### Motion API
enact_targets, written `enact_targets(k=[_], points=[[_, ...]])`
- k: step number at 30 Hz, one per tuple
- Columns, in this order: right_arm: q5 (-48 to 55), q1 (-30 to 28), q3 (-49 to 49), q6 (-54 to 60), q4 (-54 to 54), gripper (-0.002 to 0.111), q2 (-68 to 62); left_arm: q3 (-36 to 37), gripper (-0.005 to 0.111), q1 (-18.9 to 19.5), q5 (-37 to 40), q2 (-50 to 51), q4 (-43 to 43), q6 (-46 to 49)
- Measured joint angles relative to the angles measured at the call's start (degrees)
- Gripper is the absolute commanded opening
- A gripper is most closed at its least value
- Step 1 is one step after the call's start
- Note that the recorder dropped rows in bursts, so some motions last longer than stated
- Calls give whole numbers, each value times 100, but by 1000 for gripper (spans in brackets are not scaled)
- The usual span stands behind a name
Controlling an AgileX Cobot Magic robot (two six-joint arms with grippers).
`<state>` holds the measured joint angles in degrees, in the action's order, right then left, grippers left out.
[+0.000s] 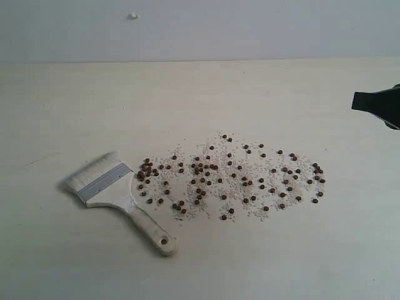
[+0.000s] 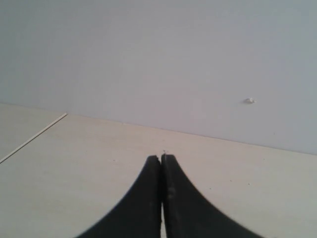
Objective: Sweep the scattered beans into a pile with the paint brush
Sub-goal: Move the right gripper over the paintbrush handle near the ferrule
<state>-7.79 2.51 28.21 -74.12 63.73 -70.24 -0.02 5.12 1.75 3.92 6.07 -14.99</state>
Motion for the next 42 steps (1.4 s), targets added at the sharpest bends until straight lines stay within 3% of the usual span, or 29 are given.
enact_targets(k=[5, 19, 27, 30, 35, 42], points=[[277, 0, 456, -408, 661, 0, -269, 0, 0, 0, 0, 0, 0, 0], [965, 0, 1096, -146, 805, 0, -1379, 0, 0, 0, 0, 0, 0, 0], [2449, 13, 1647, 891, 500, 0, -1655, 0, 0, 0, 0, 0, 0, 0], [3243, 13, 1942, 2198, -461, 0, -1740, 0, 0, 0, 0, 0, 0, 0], [4757, 13, 2726, 4938, -3026, 0, -2006, 0, 0, 0, 0, 0, 0, 0], [5444, 30, 3169, 7703, -7118, 1, -2053, 0, 0, 0, 0, 0, 0, 0]])
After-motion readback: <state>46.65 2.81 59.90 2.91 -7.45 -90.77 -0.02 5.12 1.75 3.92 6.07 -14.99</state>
